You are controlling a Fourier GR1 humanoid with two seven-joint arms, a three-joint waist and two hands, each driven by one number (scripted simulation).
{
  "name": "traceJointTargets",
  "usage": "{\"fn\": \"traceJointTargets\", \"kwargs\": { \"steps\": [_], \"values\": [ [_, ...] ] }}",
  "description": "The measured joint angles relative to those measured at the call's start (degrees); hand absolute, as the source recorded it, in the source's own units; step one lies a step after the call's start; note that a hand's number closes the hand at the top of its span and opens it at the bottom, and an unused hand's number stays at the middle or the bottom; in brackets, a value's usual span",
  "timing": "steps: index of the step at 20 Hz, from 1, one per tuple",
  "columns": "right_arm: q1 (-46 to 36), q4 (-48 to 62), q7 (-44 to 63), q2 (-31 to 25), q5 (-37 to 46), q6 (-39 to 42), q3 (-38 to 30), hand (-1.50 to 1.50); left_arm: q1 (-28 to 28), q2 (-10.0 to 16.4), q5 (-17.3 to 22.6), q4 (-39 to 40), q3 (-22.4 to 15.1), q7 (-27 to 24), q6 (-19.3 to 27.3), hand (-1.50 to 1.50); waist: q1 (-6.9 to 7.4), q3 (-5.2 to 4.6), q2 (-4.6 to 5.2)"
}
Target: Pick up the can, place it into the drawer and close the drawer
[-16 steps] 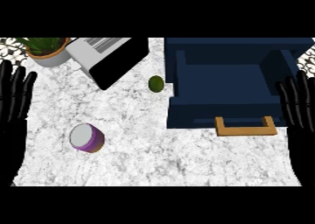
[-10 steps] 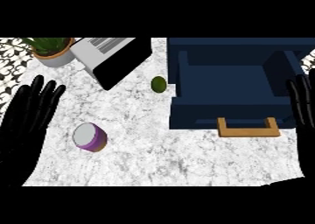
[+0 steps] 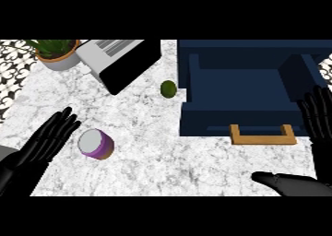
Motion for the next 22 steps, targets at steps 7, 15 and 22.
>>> {"fn": "traceJointTargets", "kwargs": {
  "steps": [7, 15, 22],
  "values": [
    [4.28, 0.23, -3.05, -0.31, -2.36, 2.78, -2.61, -1.5, 1.64, -0.34, 3.86, -2.24, 3.79, 3.99, -1.62, -1.5, -0.14, 0.02, -0.02],
    [8.44, -0.05, -6.0, 0.05, -3.55, 5.88, -4.31, -1.5, 0.37, -2.55, 2.57, 1.01, 5.99, 5.36, -2.08, -1.5, -0.25, 0.02, -0.01],
    [9.93, 0.1, -7.61, -0.02, -5.35, 8.04, -7.07, -1.5, -1.92, -4.0, -0.76, 7.77, 6.9, 2.01, -4.11, -1.5, -0.33, 0.02, 0.0]
  ]
}}
